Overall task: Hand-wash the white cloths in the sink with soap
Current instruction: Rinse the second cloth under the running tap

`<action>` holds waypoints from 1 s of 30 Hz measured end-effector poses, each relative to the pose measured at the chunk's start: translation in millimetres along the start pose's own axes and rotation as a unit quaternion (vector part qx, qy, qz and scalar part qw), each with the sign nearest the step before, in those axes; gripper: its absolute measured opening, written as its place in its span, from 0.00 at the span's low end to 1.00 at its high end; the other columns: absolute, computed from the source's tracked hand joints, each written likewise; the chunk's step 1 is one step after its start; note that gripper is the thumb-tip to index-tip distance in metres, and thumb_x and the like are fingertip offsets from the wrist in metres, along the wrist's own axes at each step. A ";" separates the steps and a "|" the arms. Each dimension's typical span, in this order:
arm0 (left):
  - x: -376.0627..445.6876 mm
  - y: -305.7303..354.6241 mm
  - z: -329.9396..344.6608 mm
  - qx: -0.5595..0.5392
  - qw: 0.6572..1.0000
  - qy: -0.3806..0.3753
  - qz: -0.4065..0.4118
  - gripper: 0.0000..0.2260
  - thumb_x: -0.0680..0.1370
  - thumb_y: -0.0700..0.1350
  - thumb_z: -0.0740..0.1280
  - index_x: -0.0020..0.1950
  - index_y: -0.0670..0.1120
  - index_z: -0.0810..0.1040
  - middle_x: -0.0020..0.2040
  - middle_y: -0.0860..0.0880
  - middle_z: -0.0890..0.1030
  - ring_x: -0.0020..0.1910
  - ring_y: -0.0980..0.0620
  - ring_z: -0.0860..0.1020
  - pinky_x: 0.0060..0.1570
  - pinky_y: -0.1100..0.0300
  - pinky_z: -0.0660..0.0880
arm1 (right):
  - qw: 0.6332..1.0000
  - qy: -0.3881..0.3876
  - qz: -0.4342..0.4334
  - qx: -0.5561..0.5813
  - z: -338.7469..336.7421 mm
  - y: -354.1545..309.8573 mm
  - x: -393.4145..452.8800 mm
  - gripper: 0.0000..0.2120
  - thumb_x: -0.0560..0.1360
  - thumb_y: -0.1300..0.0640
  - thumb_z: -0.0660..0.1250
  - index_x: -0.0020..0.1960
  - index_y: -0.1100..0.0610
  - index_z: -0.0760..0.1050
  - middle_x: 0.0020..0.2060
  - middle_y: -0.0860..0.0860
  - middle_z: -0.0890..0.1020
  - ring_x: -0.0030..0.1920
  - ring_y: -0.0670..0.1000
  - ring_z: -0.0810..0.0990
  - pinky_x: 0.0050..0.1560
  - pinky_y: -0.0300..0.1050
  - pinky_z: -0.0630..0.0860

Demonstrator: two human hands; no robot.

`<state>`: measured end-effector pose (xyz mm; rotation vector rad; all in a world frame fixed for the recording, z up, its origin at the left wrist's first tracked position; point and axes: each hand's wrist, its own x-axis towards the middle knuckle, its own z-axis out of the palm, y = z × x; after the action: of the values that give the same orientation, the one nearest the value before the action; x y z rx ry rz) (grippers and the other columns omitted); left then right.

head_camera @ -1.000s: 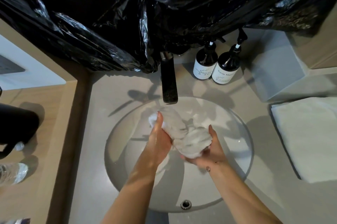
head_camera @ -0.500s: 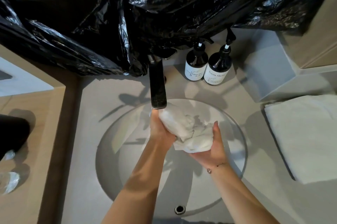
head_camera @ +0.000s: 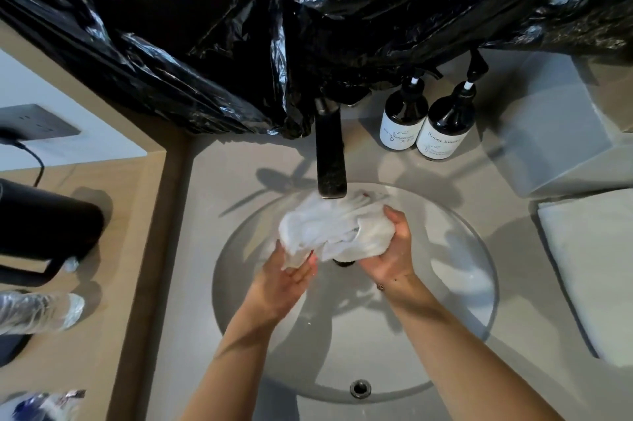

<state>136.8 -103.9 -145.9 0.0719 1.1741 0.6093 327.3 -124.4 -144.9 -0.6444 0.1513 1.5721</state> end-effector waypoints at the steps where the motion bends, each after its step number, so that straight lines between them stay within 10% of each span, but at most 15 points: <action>1: 1.0 -0.2 -2.6 -0.004 1.000 0.011 -0.018 0.12 0.83 0.49 0.59 0.57 0.42 0.76 0.52 0.41 0.80 0.48 0.44 0.81 0.43 0.51 0.83 | 1.000 -0.015 0.012 -0.016 2.5 1.6 -0.1 0.26 0.69 0.48 0.68 0.63 0.57 0.70 0.55 0.57 0.76 0.57 0.60 0.76 0.61 0.56 0.71; 5: 4.2 5.9 -7.0 -0.019 0.987 -0.115 -0.109 0.30 0.80 0.63 0.52 0.71 0.43 0.71 0.63 0.40 0.74 0.60 0.39 0.72 0.63 0.34 0.69 | 0.995 -0.074 0.039 -0.058 5.3 4.1 -4.5 0.33 0.67 0.46 0.72 0.66 0.61 0.69 0.61 0.63 0.72 0.64 0.63 0.71 0.70 0.61 0.62; 9: -10.0 6.0 7.0 -0.006 0.962 -0.235 -0.137 0.45 0.70 0.77 0.50 0.77 0.47 0.64 0.74 0.38 0.67 0.71 0.35 0.66 0.69 0.28 0.51 | 0.994 -0.075 0.038 -0.065 4.5 -4.2 -13.7 0.41 0.61 0.45 0.78 0.67 0.62 0.69 0.58 0.60 0.77 0.60 0.59 0.77 0.60 0.52 0.75; 14: -14.0 -4.7 48.2 0.004 0.991 -0.134 0.009 0.35 0.77 0.64 0.61 0.75 0.40 0.65 0.72 0.39 0.69 0.73 0.38 0.66 0.72 0.41 0.61 | 0.982 -0.117 0.048 -0.139 -10.6 -18.7 -28.3 0.32 0.68 0.49 0.76 0.65 0.65 0.74 0.57 0.63 0.79 0.59 0.60 0.79 0.56 0.52 0.78; 16: -6.3 -15.3 47.9 0.061 0.991 -0.098 0.062 0.30 0.66 0.49 0.79 0.64 0.43 0.74 0.59 0.44 0.79 0.62 0.47 0.78 0.64 0.49 0.74 | 0.975 -0.113 0.047 -0.187 -18.1 -25.4 -33.6 0.29 0.72 0.51 0.73 0.66 0.67 0.72 0.58 0.65 0.79 0.60 0.62 0.78 0.57 0.52 0.76; 19: -5.1 -14.1 53.1 0.058 0.978 -0.110 0.168 0.04 0.78 0.37 0.63 0.51 0.43 0.74 0.39 0.48 0.80 0.37 0.55 0.83 0.36 0.63 0.78 | 0.966 -0.072 0.038 -0.245 -30.5 -31.4 -39.4 0.25 0.72 0.50 0.74 0.65 0.60 0.76 0.60 0.59 0.80 0.62 0.57 0.78 0.62 0.52 0.74; 22: -10.5 -3.6 62.8 0.026 0.966 -0.162 0.201 0.11 0.79 0.45 0.54 0.50 0.39 0.71 0.32 0.48 0.76 0.29 0.54 0.76 0.29 0.63 0.74 | 0.977 -0.042 0.028 -0.208 -37.6 -29.6 -42.8 0.18 0.76 0.54 0.70 0.64 0.59 0.76 0.59 0.57 0.80 0.62 0.56 0.77 0.65 0.55 0.73; 26: -14.1 -7.7 52.6 0.053 0.944 -0.250 0.209 0.19 0.81 0.42 0.50 0.59 0.32 0.75 0.51 0.35 0.78 0.53 0.38 0.77 0.52 0.45 0.71 | 0.992 -0.001 0.023 -0.120 -23.7 -19.4 -33.8 0.20 0.76 0.47 0.68 0.60 0.59 0.75 0.48 0.59 0.80 0.50 0.58 0.78 0.55 0.59 0.73; 30: -19.9 -9.2 40.5 0.129 0.884 -0.358 0.272 0.19 0.83 0.39 0.52 0.71 0.34 0.67 0.69 0.32 0.70 0.70 0.32 0.65 0.68 0.34 0.61 | 0.983 0.041 0.036 -0.175 3.2 3.9 -14.1 0.29 0.76 0.37 0.63 0.63 0.60 0.76 0.57 0.62 0.80 0.56 0.59 0.80 0.50 0.52 0.77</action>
<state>171.3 -110.8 -116.2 0.8135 0.4834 0.8178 322.2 -135.7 -136.5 -0.9880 -0.0429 1.6570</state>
